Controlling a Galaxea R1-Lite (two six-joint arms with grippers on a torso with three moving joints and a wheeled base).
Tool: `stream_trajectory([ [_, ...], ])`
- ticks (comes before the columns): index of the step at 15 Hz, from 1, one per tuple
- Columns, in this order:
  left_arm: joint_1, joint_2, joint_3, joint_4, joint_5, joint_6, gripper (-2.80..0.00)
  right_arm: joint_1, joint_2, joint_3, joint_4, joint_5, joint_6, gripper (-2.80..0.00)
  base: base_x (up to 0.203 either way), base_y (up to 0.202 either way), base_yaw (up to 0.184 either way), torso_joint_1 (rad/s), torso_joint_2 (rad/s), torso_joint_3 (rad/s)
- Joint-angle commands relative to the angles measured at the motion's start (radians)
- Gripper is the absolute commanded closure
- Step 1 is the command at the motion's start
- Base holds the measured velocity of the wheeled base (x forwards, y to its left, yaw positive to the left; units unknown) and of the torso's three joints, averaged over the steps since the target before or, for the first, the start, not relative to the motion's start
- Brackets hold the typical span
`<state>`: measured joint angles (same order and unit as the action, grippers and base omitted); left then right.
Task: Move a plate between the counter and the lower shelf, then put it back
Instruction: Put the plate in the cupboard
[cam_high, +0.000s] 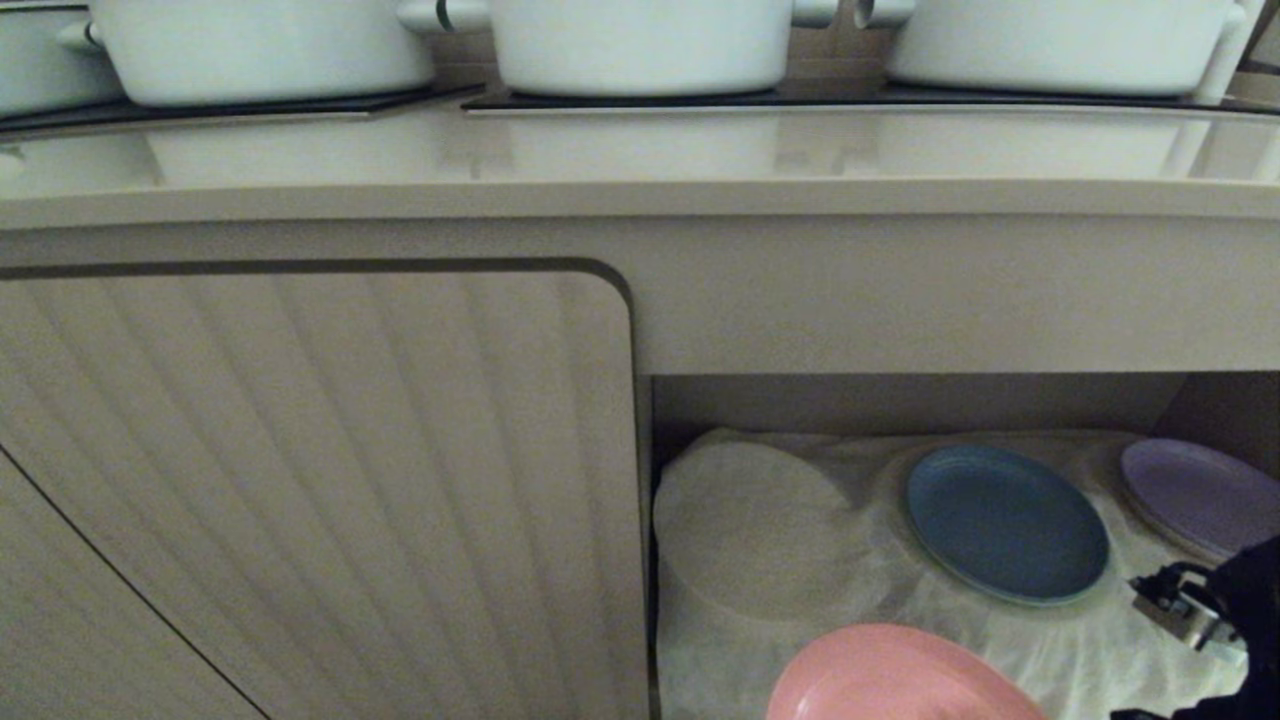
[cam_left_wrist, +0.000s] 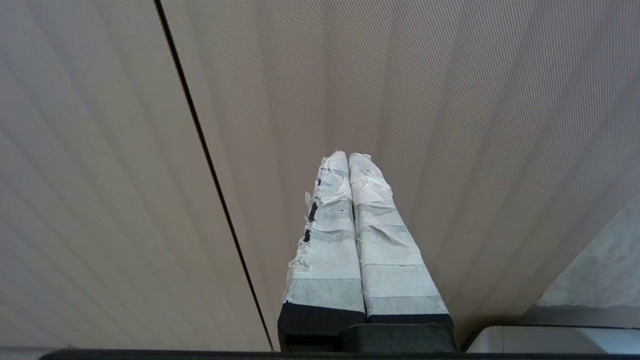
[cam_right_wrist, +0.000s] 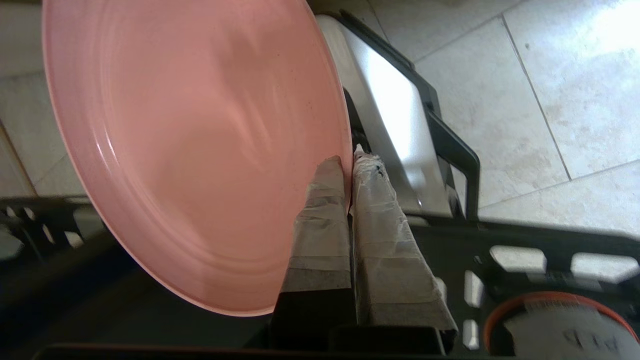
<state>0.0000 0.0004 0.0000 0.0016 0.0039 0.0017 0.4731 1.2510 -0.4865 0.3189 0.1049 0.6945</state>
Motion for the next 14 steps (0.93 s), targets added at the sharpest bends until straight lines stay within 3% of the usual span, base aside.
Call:
stream_trajectory([
  [1,0.000,0.000,0.000,0.000,0.001,0.000,0.00,-0.015,0.088,-0.034,-0.009,0.001,0.004,0.00,0.000,0.000,0.000,0.000,0.00,0.000],
  [6,0.000,0.000,0.000,0.000,0.001,0.000,0.00,-0.069,0.237,-0.070,-0.157,-0.001,0.002,0.00,0.000,0.000,0.000,0.000,0.00,0.000],
  [14,0.000,0.000,0.000,0.000,0.001,0.000,0.00,-0.129,0.449,-0.237,-0.234,-0.016,0.003,0.00,0.000,0.000,0.000,0.000,0.00,0.000],
])
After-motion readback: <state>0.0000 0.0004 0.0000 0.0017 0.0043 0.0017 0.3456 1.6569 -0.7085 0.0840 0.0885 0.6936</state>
